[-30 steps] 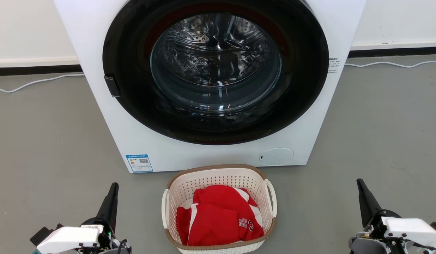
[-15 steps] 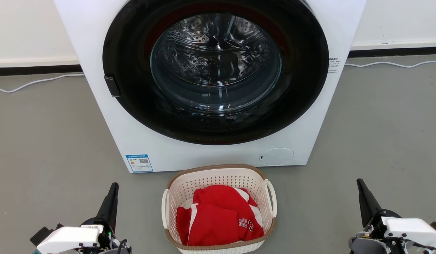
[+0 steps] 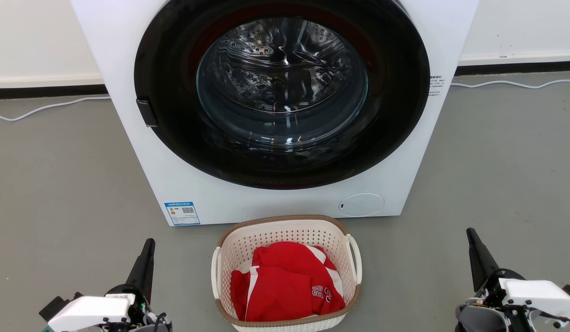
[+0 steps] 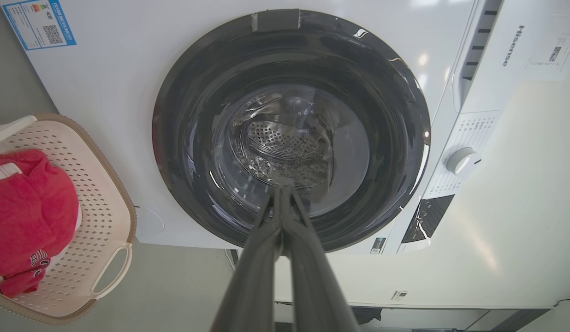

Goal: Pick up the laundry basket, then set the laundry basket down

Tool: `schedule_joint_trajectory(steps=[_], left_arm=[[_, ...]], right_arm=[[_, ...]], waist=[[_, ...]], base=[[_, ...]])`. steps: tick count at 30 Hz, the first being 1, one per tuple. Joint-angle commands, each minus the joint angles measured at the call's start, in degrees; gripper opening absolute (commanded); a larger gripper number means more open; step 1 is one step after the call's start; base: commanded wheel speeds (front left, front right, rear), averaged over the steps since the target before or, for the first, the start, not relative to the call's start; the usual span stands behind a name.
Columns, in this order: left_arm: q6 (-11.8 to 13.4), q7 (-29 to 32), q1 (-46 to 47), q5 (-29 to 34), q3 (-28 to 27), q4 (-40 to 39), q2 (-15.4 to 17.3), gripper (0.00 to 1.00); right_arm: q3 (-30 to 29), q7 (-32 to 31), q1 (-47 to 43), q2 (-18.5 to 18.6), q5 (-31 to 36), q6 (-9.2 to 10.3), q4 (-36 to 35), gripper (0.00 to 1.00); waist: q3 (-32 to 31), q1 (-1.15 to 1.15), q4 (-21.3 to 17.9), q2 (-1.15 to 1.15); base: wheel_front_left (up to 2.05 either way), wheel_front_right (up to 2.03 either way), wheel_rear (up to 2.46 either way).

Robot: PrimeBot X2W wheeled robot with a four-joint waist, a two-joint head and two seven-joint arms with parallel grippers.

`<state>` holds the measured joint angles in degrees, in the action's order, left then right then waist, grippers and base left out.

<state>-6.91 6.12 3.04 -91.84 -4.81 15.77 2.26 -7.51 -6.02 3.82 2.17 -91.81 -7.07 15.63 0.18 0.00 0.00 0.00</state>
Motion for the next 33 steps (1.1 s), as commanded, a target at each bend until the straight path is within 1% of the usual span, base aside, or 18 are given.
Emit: schedule_joint_trajectory(steps=[1, 33], left_arm=[[-0.58, 0.37, 3.16, -0.32, -1.72, -1.72, 0.62, 0.0], [-0.58, 0.36, 3.16, -0.33, -1.71, -1.72, 0.62, 0.0]], right_arm=[[1.01, -0.46, 2.37, 0.71, -0.38, -0.42, -1.61, 0.0], [1.01, -0.45, 2.37, 0.71, -0.38, -0.42, -1.61, 0.0]], waist=[[0.0, 0.0, 0.0, 0.0], [0.0, 0.0, 0.0, 0.0]], base=[[0.0, 0.0, 0.0], [0.0, 0.0, 0.0]])
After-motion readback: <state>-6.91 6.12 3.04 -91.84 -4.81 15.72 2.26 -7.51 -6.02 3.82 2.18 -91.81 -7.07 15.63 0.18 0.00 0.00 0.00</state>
